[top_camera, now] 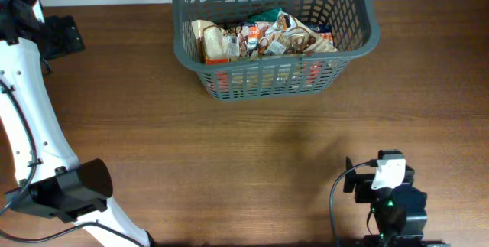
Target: Pack container
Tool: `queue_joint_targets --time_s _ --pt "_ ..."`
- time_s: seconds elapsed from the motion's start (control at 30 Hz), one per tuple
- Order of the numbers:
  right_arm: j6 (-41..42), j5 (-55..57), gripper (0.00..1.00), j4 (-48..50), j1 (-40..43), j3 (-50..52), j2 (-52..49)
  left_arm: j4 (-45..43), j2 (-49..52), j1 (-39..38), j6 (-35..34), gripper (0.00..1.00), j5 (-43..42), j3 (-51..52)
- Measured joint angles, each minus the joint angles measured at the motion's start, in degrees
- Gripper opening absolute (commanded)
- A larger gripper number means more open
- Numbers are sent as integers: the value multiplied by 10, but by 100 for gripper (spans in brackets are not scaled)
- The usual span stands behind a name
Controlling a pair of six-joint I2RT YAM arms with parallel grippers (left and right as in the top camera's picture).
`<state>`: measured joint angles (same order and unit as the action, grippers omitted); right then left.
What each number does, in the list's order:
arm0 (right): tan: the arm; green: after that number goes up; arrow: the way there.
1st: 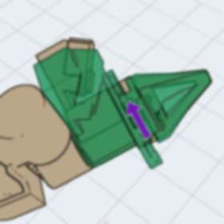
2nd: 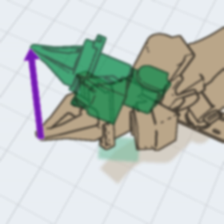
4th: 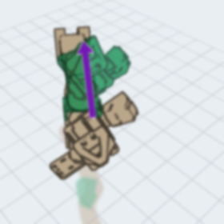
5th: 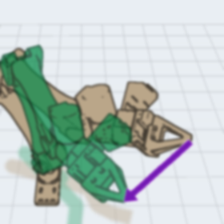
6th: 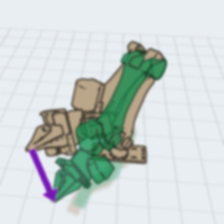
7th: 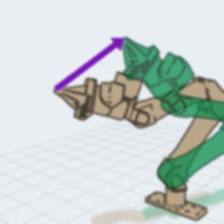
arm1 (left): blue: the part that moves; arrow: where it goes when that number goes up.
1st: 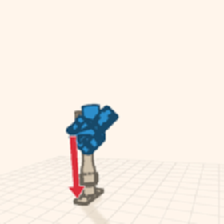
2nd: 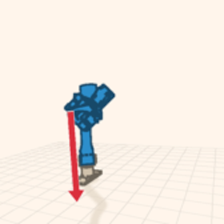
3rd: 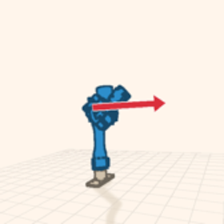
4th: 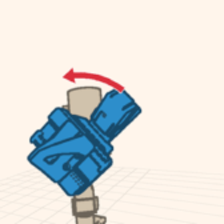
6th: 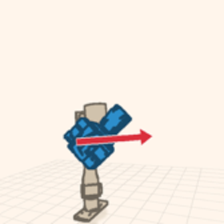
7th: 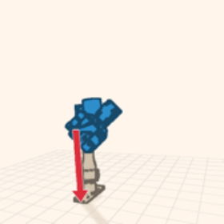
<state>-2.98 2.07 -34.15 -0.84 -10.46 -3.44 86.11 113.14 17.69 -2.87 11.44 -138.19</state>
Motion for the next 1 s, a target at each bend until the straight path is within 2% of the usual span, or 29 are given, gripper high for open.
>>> queue_joint_targets --time_s 1.0 --pt "0 0 99 5 0 13 12 0 0 0 0 99 0 0"
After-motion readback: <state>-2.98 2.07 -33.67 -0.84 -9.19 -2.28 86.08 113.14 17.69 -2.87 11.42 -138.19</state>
